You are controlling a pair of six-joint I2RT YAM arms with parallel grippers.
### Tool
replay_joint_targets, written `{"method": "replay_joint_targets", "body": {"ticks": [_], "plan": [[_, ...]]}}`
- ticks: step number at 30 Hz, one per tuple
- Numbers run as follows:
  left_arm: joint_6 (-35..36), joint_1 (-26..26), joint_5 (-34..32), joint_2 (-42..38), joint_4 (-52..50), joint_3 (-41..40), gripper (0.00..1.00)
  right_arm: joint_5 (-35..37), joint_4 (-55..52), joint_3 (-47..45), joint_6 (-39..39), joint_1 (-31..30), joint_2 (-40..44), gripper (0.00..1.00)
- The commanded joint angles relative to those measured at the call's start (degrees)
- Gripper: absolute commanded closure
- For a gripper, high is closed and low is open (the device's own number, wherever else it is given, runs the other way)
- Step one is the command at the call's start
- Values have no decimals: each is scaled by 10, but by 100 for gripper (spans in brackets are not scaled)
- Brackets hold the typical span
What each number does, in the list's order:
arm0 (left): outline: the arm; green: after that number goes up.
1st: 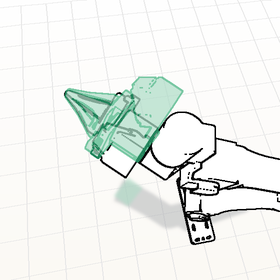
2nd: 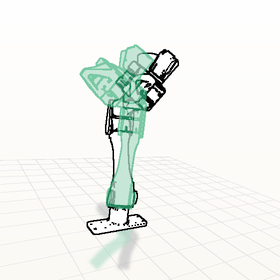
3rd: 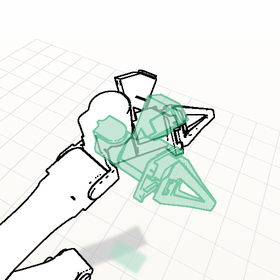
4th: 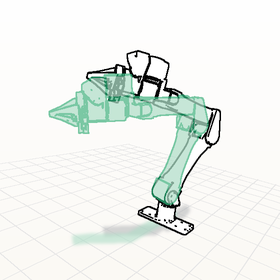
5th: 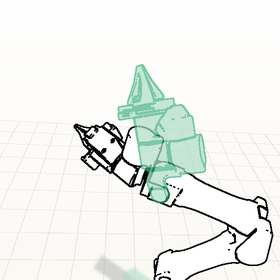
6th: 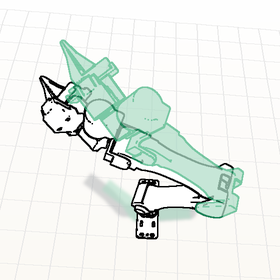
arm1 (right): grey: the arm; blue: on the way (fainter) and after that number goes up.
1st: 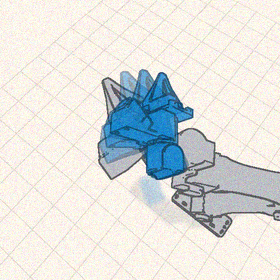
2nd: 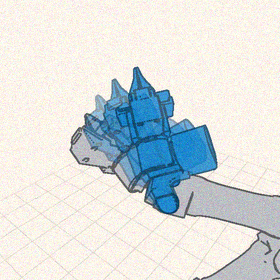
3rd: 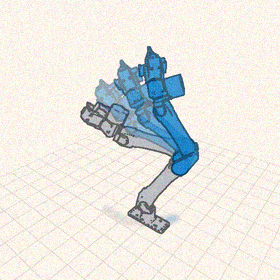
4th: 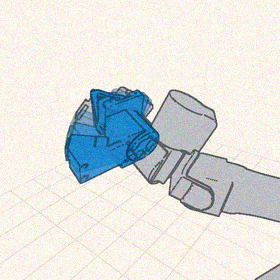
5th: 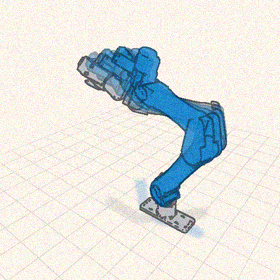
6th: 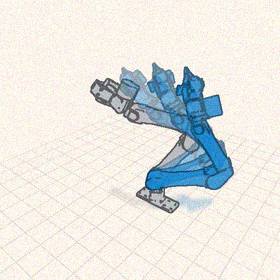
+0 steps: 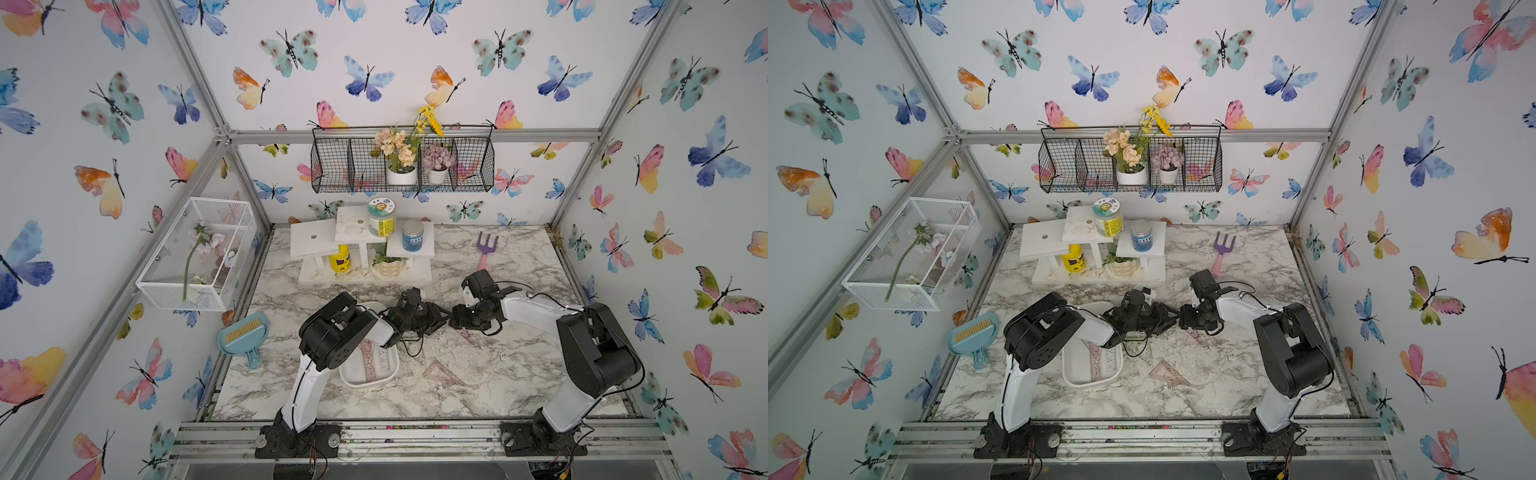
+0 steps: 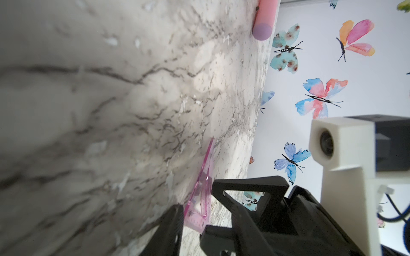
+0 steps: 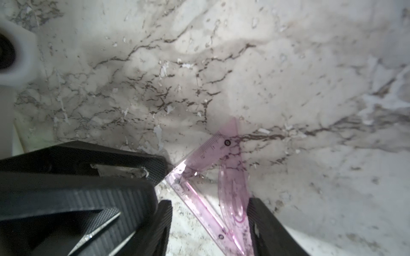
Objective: Put the scattered rulers into the storage box
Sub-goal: Pick up the ruler from the center of the board.
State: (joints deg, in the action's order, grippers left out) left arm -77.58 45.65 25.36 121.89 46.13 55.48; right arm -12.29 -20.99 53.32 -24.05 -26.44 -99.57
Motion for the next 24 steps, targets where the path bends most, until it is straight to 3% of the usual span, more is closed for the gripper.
{"method": "replay_joint_targets", "body": {"ticks": [1,5,12,24], "plan": [[-27,48,126,20,58,-4,58,-100,40,-65,-12,-19,-103,40],[-61,49,135,32,117,0,58,-96,41,-66,-10,-19,-107,40],[-71,52,138,24,136,12,58,-83,43,-65,-10,-19,-111,39],[-11,55,137,27,-18,26,69,-88,53,-62,-21,-19,-56,39]]}}
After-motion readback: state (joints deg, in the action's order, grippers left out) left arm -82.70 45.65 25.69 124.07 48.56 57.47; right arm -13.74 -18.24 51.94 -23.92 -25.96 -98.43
